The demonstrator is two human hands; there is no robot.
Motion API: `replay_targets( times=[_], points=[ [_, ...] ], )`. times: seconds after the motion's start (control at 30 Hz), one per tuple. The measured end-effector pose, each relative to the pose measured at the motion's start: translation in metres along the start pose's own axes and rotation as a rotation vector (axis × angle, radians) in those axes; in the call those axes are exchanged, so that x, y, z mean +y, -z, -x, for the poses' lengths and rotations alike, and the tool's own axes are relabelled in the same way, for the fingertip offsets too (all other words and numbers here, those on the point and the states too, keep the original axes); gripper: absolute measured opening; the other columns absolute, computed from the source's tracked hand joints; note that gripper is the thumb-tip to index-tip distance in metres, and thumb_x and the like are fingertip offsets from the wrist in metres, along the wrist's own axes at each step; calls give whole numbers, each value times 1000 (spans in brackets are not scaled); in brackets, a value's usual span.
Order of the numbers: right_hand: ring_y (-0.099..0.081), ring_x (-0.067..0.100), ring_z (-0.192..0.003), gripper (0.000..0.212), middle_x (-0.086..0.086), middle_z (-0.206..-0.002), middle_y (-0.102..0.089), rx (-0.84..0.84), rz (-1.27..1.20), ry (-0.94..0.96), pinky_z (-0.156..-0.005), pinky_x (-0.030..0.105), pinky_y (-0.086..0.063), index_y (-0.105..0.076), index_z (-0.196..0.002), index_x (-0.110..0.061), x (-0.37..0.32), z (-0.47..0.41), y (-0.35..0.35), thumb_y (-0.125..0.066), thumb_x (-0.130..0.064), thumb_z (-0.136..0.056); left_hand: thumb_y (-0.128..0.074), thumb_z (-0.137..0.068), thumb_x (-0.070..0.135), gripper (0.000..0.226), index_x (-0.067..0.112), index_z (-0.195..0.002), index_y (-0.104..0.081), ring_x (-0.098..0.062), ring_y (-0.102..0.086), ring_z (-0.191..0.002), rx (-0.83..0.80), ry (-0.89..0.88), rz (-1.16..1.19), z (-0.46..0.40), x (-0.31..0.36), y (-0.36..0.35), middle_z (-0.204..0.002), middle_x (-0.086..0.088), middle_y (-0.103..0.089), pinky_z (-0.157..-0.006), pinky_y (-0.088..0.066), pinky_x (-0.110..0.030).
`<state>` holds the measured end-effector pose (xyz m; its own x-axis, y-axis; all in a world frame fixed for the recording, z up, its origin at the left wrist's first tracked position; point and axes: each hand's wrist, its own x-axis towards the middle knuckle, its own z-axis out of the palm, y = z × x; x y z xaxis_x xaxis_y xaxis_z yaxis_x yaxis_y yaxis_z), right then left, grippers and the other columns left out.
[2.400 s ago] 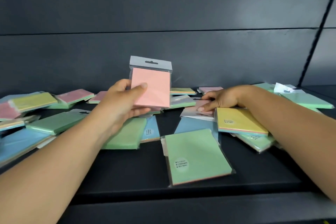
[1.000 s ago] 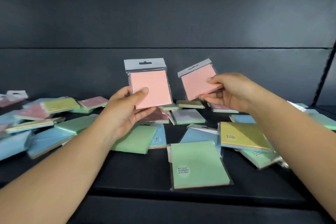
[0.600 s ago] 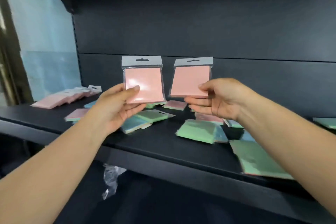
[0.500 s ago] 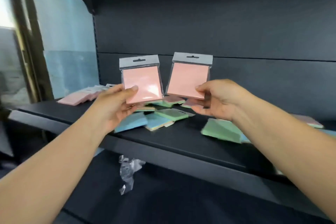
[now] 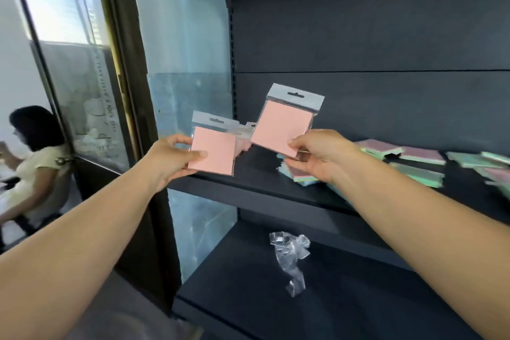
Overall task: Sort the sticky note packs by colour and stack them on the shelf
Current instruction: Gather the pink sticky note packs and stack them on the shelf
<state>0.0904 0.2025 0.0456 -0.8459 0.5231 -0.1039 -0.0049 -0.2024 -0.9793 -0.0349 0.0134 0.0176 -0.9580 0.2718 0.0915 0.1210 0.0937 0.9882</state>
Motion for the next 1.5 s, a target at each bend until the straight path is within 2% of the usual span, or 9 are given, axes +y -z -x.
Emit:
replay_targets(
  times=[0.13, 0.47, 0.67, 0.83, 0.97, 1.17, 1.27, 1.37, 1.5],
  points=[
    [-53, 17, -67, 27, 7, -76, -53, 27, -36, -5, -86, 40, -49, -45, -75, -9, 4, -27, -24, -44, 15, -88, -68, -80, 1, 26, 19, -87, -51, -16, -62, -81, -85, 50, -71, -45, -9, 8, -95, -8, -62, -59, -53, -24],
    [-55, 20, -67, 23, 8, -78, -56, 13, 52, -7, -77, 38, -48, -47, -79, -8, 7, -93, -47, -46, 14, -88, -72, -78, 6, 21, 15, -86, -55, -21, -60, -93, -288, 71, -313, -131, -17, -15, -92, -5, -62, -86, -52, -32],
    [-56, 19, -67, 22, 7, -80, -57, 64, 91, -25, -74, 37, -49, -49, -82, -8, 15, -110, -48, -47, 13, -88, -70, -79, 3, 21, 14, -83, -52, -17, -58, -78, -337, 57, -272, -164, -22, -26, -86, -6, -59, -80, -49, -28],
    [-56, 17, -65, 23, 6, -80, -58, 120, 121, -36, -61, 31, -53, -52, -101, -8, 21, -109, -58, -49, 11, -87, -72, -78, 12, 21, 13, -90, -55, -14, -55, -72, -349, -45, -376, -177, -25, -28, -79, -1, -56, -69, -47, -23],
    [-53, 14, -64, 21, 3, -74, -57, 160, 197, -50, -58, 27, -50, -52, -77, -12, 28, -104, -78, -53, 7, -87, -75, -77, 19, 24, 14, -91, -56, -12, -51, -63, -386, -90, -425, -183, -25, -13, -72, -1, -55, -54, -48, -19],
    [-48, 12, -58, 26, 3, -67, -53, 253, 314, -52, -52, 22, -42, -49, -67, -15, 42, -100, -106, -61, 1, -84, -70, -81, 12, 18, 17, -71, -56, -11, -48, -60, -445, -85, -379, -188, -32, 11, -70, -3, -57, -40, -40, -7],
    [-45, 11, -53, 26, 4, -62, -51, 306, 400, -48, -50, 20, -36, -49, -65, -15, 46, -101, -118, -63, -2, -83, -63, -86, 6, 15, 10, -73, -57, -12, -54, -63, -468, -10, -244, -190, -33, 17, -73, -7, -58, -44, -47, -7],
    [-45, 11, -53, 24, 4, -61, -50, 353, 478, -56, -49, 19, -33, -50, -65, -14, 47, -106, -127, -65, -5, -82, -56, -91, 6, 11, 3, -80, -53, -15, -58, -70, -487, 72, -43, -188, -33, 27, -79, -11, -58, -65, -55, -17],
    [-46, 9, -54, 22, 2, -62, -53, 356, 594, -78, -49, 21, -30, -51, -66, -15, 46, -110, -138, -68, -12, -81, -55, -92, 14, 20, 1, -107, -50, -17, -59, -76, -481, 50, 59, -181, -37, 38, -83, -13, -58, -84, -47, -27]
  ],
)
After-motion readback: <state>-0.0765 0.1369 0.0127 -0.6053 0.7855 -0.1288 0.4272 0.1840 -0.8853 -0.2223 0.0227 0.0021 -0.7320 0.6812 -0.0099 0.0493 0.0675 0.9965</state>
